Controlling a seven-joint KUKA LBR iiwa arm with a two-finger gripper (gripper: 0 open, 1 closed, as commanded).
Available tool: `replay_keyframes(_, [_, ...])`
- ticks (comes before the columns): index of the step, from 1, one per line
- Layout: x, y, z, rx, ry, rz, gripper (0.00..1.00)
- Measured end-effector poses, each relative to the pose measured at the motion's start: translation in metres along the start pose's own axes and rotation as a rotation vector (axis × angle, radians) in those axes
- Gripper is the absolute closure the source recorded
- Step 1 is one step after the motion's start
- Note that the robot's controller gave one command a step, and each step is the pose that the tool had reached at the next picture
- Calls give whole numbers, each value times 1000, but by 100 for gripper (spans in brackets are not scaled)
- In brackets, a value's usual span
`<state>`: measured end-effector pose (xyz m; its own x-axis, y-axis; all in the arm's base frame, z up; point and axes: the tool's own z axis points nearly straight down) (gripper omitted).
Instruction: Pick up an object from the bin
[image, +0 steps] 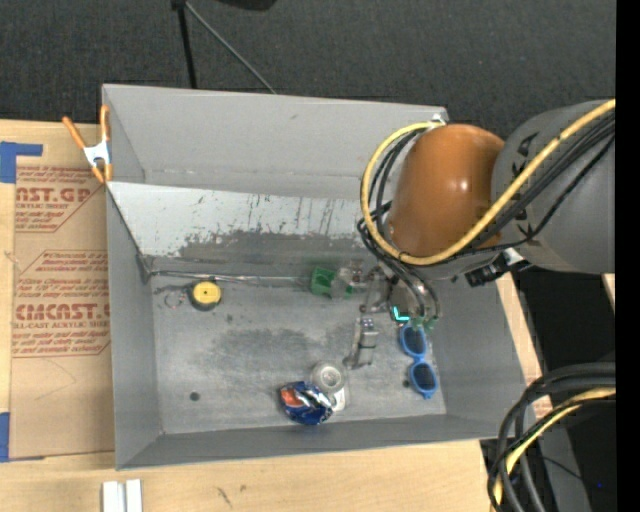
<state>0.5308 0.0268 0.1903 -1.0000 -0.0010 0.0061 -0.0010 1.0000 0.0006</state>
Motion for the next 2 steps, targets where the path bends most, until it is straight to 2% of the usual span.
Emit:
replay_keyframes(1, [21,3,118,1,-1,-249,0])
replay_keyframes(2, [26,18,75,1,-8,-433,0])
